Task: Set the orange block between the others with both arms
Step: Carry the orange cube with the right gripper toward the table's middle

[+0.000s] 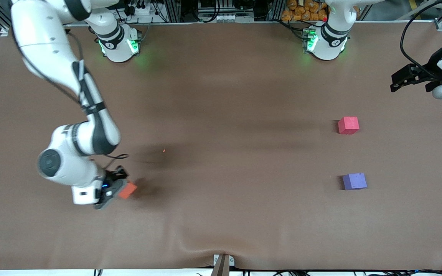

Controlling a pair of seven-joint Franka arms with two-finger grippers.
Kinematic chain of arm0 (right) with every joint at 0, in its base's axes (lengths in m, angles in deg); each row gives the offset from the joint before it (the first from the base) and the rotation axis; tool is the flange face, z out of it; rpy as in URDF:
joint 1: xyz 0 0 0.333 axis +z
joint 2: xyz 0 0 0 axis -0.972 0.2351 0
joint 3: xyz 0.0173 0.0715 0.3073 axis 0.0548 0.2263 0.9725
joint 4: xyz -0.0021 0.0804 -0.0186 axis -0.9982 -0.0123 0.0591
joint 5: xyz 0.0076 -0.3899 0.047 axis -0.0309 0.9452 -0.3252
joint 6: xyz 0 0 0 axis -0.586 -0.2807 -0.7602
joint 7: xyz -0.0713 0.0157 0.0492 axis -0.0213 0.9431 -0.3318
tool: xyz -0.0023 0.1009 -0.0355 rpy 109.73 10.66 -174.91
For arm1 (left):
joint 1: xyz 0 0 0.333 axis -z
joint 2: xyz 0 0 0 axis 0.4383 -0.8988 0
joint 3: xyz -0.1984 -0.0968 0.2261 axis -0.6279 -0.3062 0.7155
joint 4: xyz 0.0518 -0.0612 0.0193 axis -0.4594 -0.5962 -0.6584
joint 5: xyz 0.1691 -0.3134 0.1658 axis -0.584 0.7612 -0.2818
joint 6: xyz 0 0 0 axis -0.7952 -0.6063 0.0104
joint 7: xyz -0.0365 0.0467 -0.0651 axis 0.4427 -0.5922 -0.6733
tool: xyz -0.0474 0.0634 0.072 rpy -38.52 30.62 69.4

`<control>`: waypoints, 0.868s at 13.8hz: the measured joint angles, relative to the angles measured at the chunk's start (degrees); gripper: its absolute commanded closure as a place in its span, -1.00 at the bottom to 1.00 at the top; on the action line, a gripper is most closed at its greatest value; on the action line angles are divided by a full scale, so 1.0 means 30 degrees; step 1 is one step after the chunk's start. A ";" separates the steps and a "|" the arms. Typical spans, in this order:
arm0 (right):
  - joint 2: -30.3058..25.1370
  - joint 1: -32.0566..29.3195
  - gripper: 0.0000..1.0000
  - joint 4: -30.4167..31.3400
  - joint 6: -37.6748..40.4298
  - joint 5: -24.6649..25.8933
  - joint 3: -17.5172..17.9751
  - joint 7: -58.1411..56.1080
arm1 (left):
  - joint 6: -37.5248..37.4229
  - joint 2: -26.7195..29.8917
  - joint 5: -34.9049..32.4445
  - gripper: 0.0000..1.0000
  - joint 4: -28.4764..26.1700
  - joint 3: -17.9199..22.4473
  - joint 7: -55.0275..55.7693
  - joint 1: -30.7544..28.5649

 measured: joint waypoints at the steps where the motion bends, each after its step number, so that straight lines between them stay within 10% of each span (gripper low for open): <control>1: -0.0080 0.0961 -0.05 0.0007 0.0192 -0.0263 0.0014 0.2466 | 0.0000 0.0000 0.0000 -1.00 -0.0001 0.0001 0.0000 0.0000; 12: 0.0578 0.9400 -0.06 0.0451 -0.3491 -0.7912 0.0003 2.0524 | 0.0044 -0.0102 0.0000 -1.00 -0.0036 0.0001 0.0000 -0.0002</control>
